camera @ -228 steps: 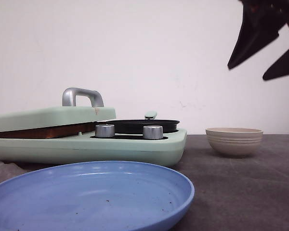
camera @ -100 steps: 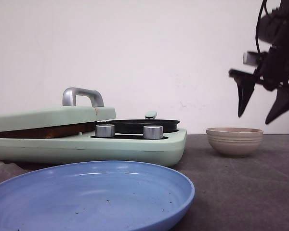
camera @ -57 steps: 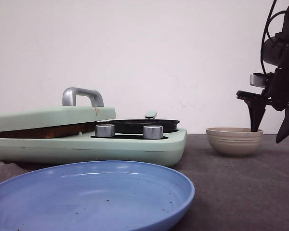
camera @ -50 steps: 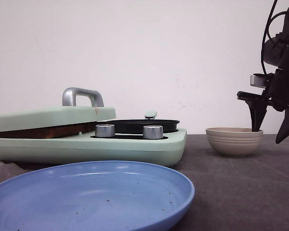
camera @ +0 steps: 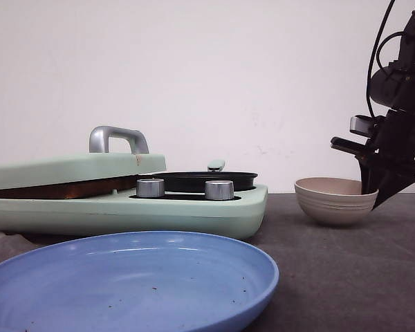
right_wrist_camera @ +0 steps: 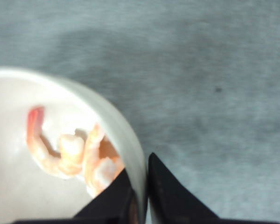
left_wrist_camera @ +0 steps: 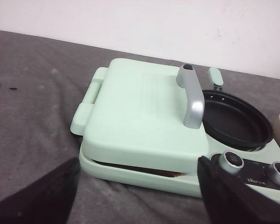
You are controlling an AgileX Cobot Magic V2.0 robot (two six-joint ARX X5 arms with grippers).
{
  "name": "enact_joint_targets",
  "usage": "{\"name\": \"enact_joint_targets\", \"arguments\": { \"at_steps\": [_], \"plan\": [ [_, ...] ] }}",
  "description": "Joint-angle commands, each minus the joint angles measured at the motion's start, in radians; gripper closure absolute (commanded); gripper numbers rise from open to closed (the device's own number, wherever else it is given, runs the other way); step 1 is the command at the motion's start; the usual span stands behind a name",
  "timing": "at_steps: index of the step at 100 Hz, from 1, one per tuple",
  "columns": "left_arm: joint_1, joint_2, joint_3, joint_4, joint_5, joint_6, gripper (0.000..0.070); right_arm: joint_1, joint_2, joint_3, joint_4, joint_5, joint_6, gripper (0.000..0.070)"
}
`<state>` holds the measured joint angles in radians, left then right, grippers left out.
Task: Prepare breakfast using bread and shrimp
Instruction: 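Lower the right gripper to the cream bowl rim and grasp it, then lift the bowl with the right gripper and carry it over the frying pan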
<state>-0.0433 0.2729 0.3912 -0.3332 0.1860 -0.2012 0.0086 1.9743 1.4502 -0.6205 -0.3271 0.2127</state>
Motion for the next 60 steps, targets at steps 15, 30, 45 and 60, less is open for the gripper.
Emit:
{"name": "enact_joint_targets", "arguments": {
  "at_steps": [15, 30, 45, 60],
  "plan": [
    [0.001, 0.000, 0.000, 0.011, -0.003, -0.003, 0.0268, 0.006, -0.108, 0.018, 0.058, -0.084, 0.006, 0.0700],
    [0.001, 0.000, 0.000, 0.011, -0.003, -0.003, 0.0268, 0.029, -0.188, 0.018, 0.098, -0.126, 0.021, 0.0700],
    [0.001, 0.000, 0.000, 0.011, -0.002, -0.003, 0.0268, 0.088, -0.236, 0.018, 0.169, -0.128, 0.046, 0.0700],
    [0.001, 0.000, 0.000, 0.011, -0.002, -0.003, 0.0268, 0.169, -0.237, 0.022, 0.223, -0.095, 0.048, 0.0700]
  ]
}}
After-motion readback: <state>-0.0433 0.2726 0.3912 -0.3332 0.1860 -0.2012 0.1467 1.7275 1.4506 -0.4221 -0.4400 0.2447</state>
